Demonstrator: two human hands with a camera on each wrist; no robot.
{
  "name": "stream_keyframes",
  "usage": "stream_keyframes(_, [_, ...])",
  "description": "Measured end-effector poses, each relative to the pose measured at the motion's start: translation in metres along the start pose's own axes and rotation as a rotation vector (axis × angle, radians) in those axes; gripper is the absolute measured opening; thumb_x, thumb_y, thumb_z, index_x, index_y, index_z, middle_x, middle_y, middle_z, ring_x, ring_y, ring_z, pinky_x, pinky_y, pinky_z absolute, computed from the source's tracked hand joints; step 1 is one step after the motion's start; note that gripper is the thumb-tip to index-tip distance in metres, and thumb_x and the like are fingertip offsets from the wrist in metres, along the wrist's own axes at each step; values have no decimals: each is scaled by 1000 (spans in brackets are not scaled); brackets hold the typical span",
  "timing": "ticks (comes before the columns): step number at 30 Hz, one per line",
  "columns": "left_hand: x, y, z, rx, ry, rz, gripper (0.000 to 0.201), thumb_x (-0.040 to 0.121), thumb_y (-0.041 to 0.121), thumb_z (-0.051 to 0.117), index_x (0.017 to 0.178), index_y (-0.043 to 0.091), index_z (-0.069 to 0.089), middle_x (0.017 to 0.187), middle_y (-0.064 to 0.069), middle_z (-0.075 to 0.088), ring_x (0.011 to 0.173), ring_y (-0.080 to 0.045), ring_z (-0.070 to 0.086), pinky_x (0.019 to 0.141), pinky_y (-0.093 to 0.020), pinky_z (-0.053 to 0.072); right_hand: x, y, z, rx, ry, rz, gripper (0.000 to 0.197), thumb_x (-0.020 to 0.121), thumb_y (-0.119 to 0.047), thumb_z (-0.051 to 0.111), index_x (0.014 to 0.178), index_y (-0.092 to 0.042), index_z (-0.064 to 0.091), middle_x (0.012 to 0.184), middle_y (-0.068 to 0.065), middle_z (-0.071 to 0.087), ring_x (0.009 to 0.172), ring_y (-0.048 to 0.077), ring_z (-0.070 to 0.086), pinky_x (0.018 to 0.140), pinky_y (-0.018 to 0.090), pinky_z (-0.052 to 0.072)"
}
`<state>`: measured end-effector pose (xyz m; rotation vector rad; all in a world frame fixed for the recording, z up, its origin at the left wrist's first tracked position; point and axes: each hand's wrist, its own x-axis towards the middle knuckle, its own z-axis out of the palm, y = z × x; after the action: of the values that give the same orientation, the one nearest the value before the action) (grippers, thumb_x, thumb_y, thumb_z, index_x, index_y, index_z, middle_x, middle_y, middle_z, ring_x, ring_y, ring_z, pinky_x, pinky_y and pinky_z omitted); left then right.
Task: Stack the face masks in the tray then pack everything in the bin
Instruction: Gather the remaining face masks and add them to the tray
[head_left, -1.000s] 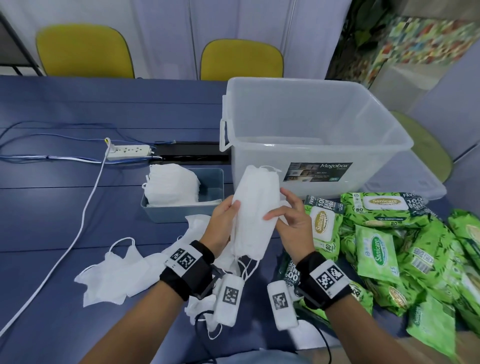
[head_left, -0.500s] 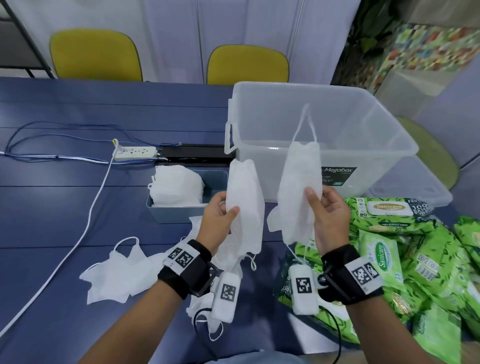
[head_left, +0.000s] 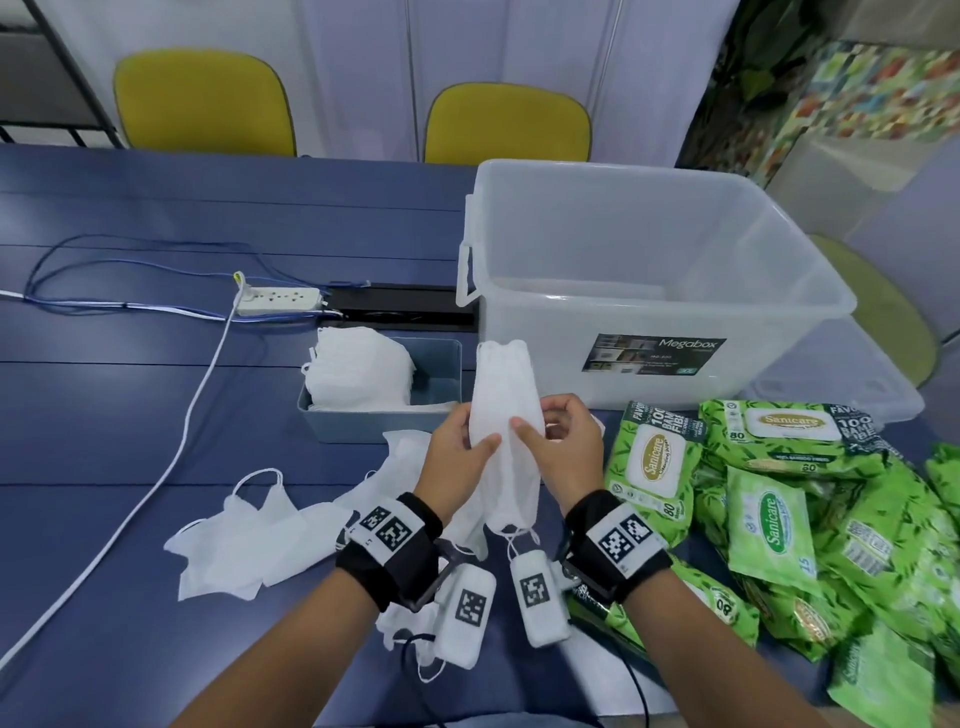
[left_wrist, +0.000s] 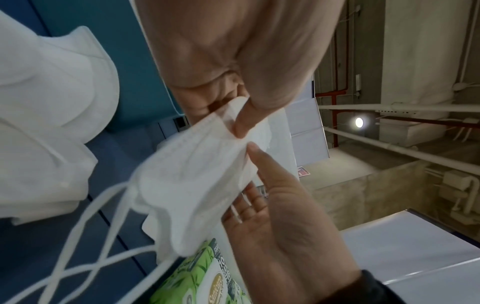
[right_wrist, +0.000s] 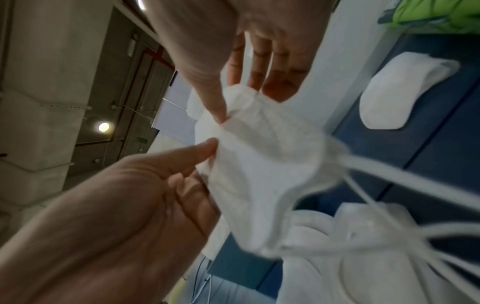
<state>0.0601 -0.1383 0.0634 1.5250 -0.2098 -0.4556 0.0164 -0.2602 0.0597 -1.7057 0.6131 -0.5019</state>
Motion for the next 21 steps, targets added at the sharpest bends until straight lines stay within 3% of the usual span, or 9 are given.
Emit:
stream_keyframes(1, [0,-1,-2,19,12,15,24,91,-2,54,109,15,53,104,-1,65,89,-9,62,71,-14,50,-1,2,2,-20,4,-4,28,78,-14,77,91,-21,53,87,-9,61,74,7,57,65,16,47])
stream_keyframes(3, [1,-2,-5,21,29,19,26,92,-4,52,110,14,53,103,2,65,90,-8,62,70,-11,49,-5,8,6,-3,-59,50,36,79,-19,77,105,-18,52,94,-9,59,81,6,57,70,15,47])
stream_keyframes(6, [5,-4,-12,85,41,26,26,93,-3,48,114,12,52,103,5,61,91,-2,58,74,-8,47,-8,16,13,5,-264,136,33,82,-12,74,107,-15,54,109,6,66,96,18,64,86,35,54])
stream_keyframes(8, [14,-8,-24,216,46,38,23,96,5,47,119,10,51,107,2,59,93,-6,56,76,-7,43,-3,16,14,-15,-273,86,25,82,-4,71,97,-18,57,104,11,69,94,24,66,86,42,54])
stream_keyframes(10, [27,-15,-47,405,80,47,27,97,18,50,122,8,52,115,-6,58,104,-17,54,87,-20,43,5,10,14,-26,-232,41,24,82,-4,71,92,-21,57,99,8,69,93,26,66,85,42,55])
stream_keyframes(13, [45,-25,-88,914,121,87,40,92,31,51,126,9,51,122,-12,51,116,-28,45,99,-39,36,16,3,17,-7,-192,17,25,84,-3,68,87,-24,55,94,5,68,90,27,65,84,42,54])
stream_keyframes(16, [53,-28,-119,1322,34,90,46,90,26,52,133,11,44,134,-8,42,124,-28,38,102,-40,29,23,-4,22,8,-168,-3,24,86,-2,65,88,-22,52,93,3,65,87,22,62,81,38,53])
stream_keyframes(21, [60,-31,-135,1469,-86,140,52,86,24,54,134,8,43,139,-7,39,123,-29,42,102,-40,29,30,-9,37,58,-174,-9,17,87,-1,62,97,-10,52,91,-4,63,84,15,61,78,28,53])
